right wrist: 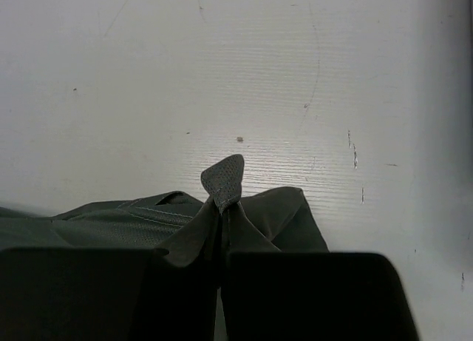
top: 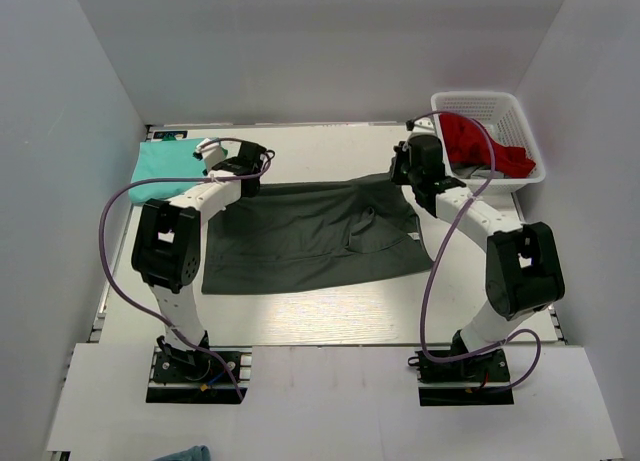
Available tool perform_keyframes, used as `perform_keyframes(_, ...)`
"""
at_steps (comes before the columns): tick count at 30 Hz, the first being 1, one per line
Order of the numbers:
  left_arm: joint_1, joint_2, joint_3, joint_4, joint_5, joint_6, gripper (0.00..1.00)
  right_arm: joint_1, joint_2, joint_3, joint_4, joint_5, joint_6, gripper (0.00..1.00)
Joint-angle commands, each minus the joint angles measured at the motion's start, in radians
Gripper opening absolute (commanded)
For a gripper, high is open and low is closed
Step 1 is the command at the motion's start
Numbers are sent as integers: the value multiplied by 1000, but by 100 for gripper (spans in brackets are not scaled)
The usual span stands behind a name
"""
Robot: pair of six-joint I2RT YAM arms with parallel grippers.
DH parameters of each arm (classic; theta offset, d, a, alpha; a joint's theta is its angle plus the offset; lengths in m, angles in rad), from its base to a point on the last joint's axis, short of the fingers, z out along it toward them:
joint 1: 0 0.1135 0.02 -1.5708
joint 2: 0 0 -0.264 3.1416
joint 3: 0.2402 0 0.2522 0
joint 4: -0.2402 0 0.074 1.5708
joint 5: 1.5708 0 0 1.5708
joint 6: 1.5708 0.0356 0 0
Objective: Fold and stack the t-shirts
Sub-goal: Fold the other side of the tshirt into a rectangle
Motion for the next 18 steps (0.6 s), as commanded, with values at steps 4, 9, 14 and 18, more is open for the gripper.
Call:
perform_keyframes(4, 8, -24, 27, 98, -26, 49, 0, -6, 14, 105, 47, 42, -15, 0)
perform_keyframes(9, 8, 14, 68, 42, -46, 28, 0, -6, 66, 129, 136, 76, -75, 0)
perform_keyframes(14, 8, -11, 68, 42, -55, 18, 0, -6, 84, 138, 118, 70, -92, 0)
perform_keyframes(18, 8, -52, 25, 42, -37, 18, 0, -5, 28, 67, 135, 50, -88, 0)
